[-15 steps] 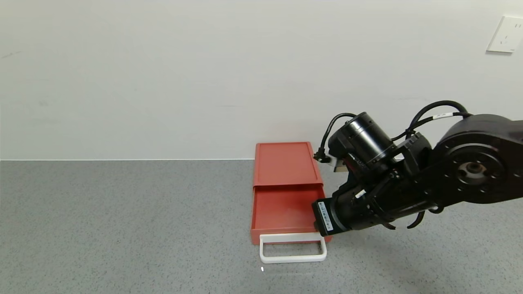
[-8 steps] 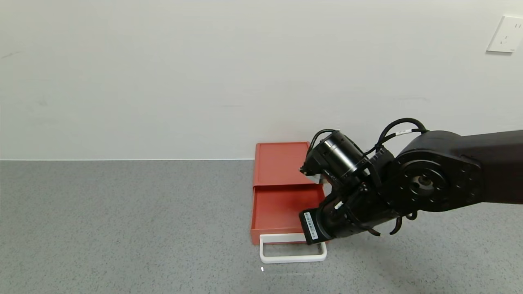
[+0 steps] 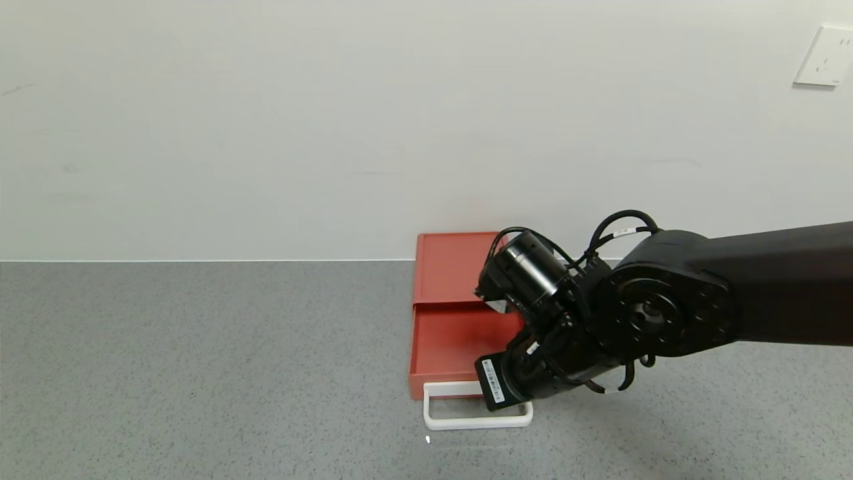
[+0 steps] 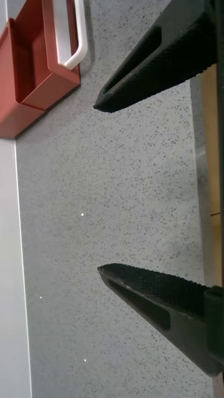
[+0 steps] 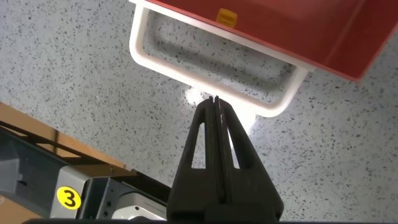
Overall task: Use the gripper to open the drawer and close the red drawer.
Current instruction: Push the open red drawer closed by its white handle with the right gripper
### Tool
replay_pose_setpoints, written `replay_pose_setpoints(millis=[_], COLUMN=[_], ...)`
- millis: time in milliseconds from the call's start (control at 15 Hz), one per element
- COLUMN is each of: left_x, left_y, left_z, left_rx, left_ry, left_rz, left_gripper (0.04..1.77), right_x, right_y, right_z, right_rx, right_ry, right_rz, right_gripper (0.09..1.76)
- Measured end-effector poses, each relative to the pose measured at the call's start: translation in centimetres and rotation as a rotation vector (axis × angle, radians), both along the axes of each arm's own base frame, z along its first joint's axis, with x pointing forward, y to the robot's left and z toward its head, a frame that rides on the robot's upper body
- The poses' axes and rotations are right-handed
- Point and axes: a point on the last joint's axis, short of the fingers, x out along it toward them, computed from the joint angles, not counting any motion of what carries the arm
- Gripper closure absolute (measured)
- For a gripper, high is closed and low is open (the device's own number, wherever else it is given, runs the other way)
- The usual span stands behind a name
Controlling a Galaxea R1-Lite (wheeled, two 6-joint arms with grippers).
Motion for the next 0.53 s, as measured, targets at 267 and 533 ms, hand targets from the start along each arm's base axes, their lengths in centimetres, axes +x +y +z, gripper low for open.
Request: replay_pose_setpoints(millis=[267, 533], left_x=[0.0, 0.0], left_y=[0.0, 0.0], left_z=[0.0, 0.0], left_rx=[-0.001, 0.0], left_ry=[0.0, 0.0], left_rz=[0.0, 0.0], left_gripper=[0.06, 0.06], right_x=[0.4, 0.8], right_y=[1.2, 2.2], right_z=[-0.9, -2.1], right_rx=[-0.01, -0.052], right_ry=[0.007, 0.043], right_rz=[-0.037, -0.076], right_gripper=[1.73, 1.73])
